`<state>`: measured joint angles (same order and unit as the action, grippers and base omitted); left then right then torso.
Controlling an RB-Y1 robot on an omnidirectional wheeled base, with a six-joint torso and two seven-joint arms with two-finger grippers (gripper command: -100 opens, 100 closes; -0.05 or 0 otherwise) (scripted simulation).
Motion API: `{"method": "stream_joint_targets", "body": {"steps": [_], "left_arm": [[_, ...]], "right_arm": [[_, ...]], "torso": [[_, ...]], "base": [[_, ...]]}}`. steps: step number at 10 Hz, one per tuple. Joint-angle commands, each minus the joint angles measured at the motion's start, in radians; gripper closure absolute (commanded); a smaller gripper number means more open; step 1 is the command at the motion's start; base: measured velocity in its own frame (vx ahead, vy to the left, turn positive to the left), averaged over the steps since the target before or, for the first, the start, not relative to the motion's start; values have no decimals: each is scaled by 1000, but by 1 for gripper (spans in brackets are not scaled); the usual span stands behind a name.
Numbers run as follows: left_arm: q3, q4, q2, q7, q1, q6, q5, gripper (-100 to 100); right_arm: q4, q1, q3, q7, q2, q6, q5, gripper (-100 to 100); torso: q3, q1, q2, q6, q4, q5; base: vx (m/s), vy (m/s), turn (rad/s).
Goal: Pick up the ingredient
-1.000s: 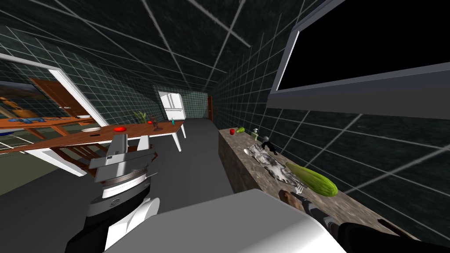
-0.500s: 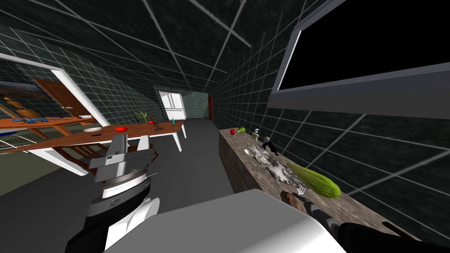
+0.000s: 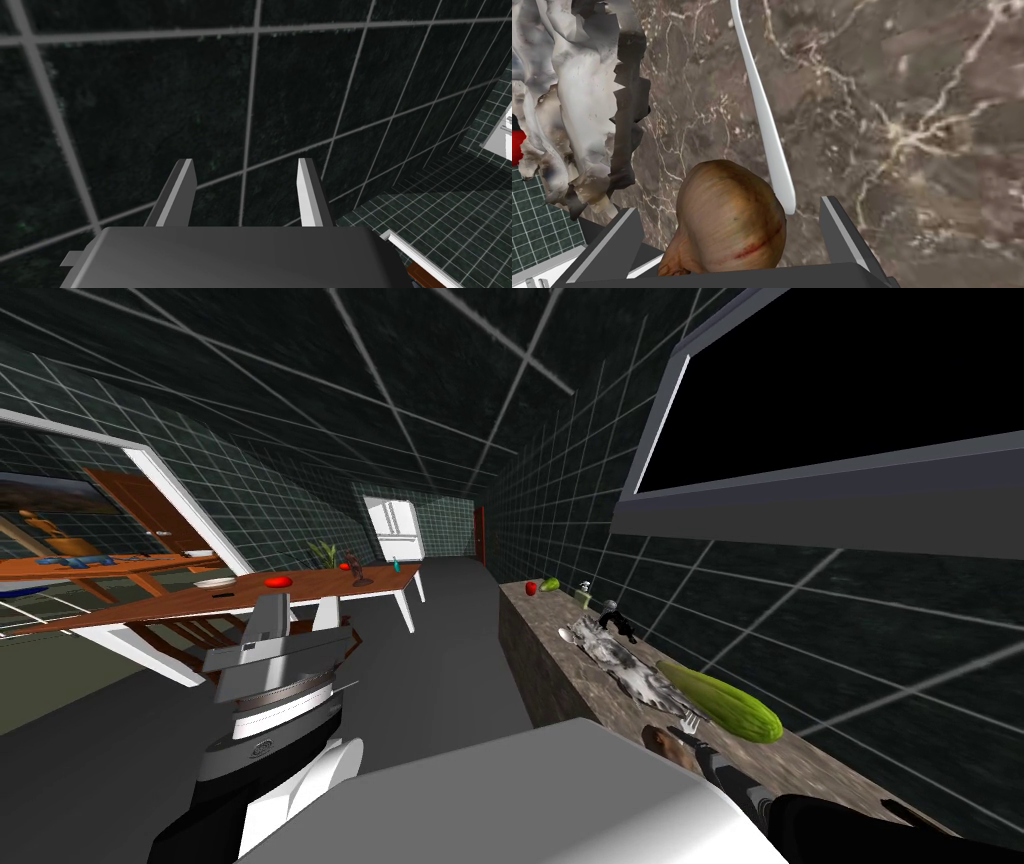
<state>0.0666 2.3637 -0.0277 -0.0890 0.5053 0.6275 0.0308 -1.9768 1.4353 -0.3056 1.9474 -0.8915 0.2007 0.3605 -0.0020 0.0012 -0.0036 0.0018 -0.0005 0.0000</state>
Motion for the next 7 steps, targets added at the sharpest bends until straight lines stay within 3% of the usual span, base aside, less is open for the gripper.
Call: {"method": "stream_joint_targets", "body": {"steps": [1, 7], "left_arm": [[0, 0, 0, 0, 0, 0, 0, 0], [0, 0, 0, 0, 0, 0, 0, 0]], "right_arm": [[1, 3, -2, 50, 0, 4, -50, -100], [29, 2, -1, 222, -3, 26, -231, -100]], "torso": [[0, 0, 0, 0, 0, 0], [0, 0, 0, 0, 0, 0]], "base": [[9, 12, -9], [8, 8, 8]]}}
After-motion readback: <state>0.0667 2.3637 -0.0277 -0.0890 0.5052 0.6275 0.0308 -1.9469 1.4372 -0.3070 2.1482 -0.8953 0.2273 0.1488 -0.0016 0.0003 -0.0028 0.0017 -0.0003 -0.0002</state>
